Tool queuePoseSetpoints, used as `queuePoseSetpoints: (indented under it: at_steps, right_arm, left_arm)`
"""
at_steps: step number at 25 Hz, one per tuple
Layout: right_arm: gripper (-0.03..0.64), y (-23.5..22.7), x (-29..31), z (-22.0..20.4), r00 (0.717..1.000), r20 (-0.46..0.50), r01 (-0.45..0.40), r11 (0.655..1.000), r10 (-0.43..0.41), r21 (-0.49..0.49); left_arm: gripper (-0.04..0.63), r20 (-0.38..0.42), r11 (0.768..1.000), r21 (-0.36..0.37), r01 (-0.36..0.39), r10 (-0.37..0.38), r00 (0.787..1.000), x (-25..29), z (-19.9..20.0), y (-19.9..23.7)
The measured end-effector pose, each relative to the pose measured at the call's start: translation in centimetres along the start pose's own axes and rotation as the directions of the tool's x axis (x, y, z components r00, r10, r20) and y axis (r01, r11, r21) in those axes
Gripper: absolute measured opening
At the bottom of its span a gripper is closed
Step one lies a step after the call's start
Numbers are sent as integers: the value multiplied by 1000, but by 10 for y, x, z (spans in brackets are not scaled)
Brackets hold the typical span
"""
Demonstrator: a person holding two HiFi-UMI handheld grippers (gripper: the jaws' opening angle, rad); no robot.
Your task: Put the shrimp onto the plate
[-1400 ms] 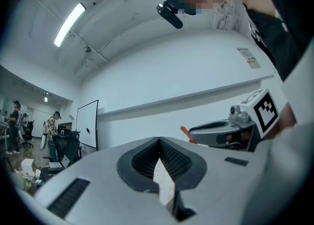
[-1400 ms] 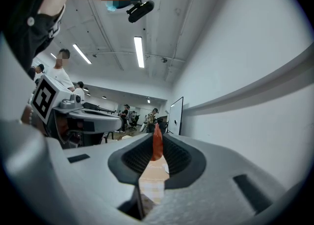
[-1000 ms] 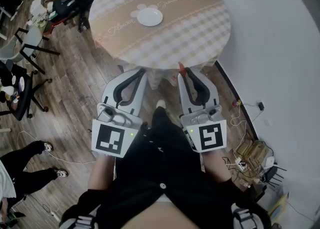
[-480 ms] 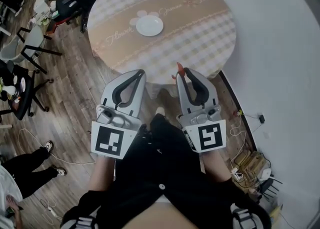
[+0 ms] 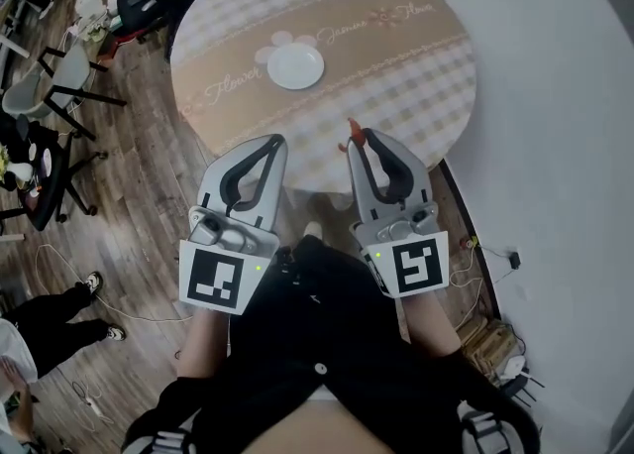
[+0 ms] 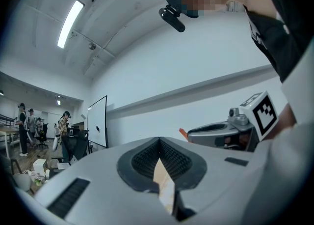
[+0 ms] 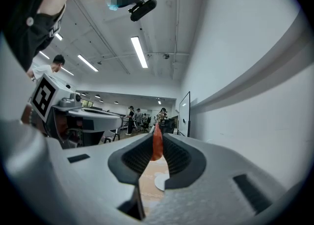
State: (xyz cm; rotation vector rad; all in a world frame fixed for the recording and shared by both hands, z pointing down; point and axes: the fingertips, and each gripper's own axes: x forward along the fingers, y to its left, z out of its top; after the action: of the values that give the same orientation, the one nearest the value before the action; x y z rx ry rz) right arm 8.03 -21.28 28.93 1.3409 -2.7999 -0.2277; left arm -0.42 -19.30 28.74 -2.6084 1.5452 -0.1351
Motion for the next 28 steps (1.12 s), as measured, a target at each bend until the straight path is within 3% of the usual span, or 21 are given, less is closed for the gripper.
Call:
queuePoseSetpoints:
  at_steps: [17, 28]
  right_arm:
    - [49, -32, 11, -3, 1000, 5, -30, 1000, 30, 7]
    - [49, -44, 13, -14, 999, -27, 21, 1000, -21, 4]
  left_arm:
    - [3, -25, 999, 2, -43, 43, 999, 30, 4, 3]
    - [3, -17, 1000, 5, -3, 3, 1000, 48, 0, 10]
